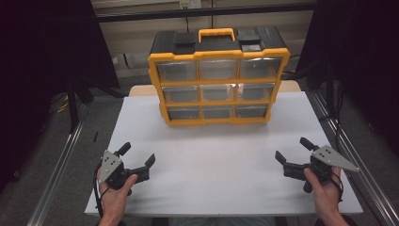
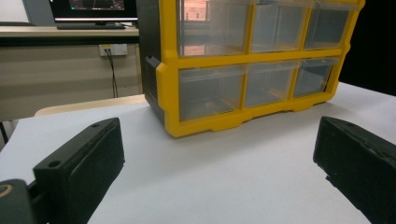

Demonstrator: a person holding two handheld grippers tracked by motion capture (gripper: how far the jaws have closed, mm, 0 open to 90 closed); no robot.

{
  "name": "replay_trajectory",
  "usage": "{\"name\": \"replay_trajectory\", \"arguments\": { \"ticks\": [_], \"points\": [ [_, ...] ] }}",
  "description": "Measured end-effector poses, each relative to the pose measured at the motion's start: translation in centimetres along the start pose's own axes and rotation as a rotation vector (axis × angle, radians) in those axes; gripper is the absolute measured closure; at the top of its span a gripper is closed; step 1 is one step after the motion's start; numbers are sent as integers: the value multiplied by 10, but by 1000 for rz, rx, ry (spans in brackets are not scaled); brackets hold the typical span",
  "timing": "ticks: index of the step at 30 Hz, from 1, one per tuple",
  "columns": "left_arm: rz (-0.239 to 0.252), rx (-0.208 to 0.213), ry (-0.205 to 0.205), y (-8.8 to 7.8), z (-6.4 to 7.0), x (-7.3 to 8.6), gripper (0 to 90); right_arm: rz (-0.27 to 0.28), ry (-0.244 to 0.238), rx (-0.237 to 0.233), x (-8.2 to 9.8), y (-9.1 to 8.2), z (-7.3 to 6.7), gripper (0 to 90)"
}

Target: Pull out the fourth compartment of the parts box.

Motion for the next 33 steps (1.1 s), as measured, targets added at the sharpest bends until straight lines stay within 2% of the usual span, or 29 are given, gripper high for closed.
{"name": "replay_trajectory", "arguments": {
  "ticks": [3, 7, 9, 10, 12, 14, 15, 16, 17, 18, 23, 24, 25, 26, 28, 31, 33],
  "points": [
    [-6, -7, 23, 0, -1, 0, 22, 0, -4, -3, 0, 0, 0, 1],
    [0, -12, 14, -1, 0, -1, 24, 0, -9, -6, 0, 0, -1, 1],
    [4, -19, 25, -1, -1, -3, 27, 2, -12, -7, 0, 0, -1, 1],
    [5, -36, 30, -1, -1, -5, 29, 3, -12, -2, 0, 0, -1, 1],
    [25, -36, 9, 1, 1, -9, 30, 3, -12, -1, 0, 0, -1, 1],
    [32, -35, 32, 1, 3, -12, 30, 0, -11, -4, 0, 0, -1, 1],
    [38, -28, 21, 2, 6, -13, 30, -1, -10, -4, 0, 0, -1, 1],
    [33, -5, 39, 4, 10, -13, 29, -1, -9, -3, 0, 0, -1, 1],
    [21, -12, 50, 4, 11, -13, 29, -2, -6, -3, 0, 0, -1, 1],
    [21, -1, 61, 6, 11, -12, 29, 2, -9, 0, 0, 1, -1, 1],
    [4, 16, 73, 12, 13, -10, 29, 0, -8, -1, 1, 1, -1, 2],
    [-1, 17, 86, 14, 13, -9, 28, 0, -9, -4, 0, 0, -1, 2],
    [5, 12, 81, 15, 13, -9, 28, 0, -9, -4, 0, 0, -1, 2],
    [-2, -14, 107, 19, 9, -8, 19, 0, -10, -5, 0, 0, -1, 2],
    [-3, -10, 97, 22, 10, -7, 12, -1, -10, -3, 0, 0, 0, 2],
    [-15, -5, 118, 30, 10, -5, 16, -6, -16, 0, 1, 1, 0, 5],
    [-9, 23, 89, 39, 15, -5, 22, -7, -18, 2, 2, 1, 0, 4]
  ]
}}
Point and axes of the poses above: each handheld gripper's, and its own axes: y roughly forward along the jaws, x roughly out of its underside, z roughly to its right, the point moved 9 cm from there along y, roughly forward along the jaws, and after that the axes turned 8 degrees about z, right-handed, at the moved point
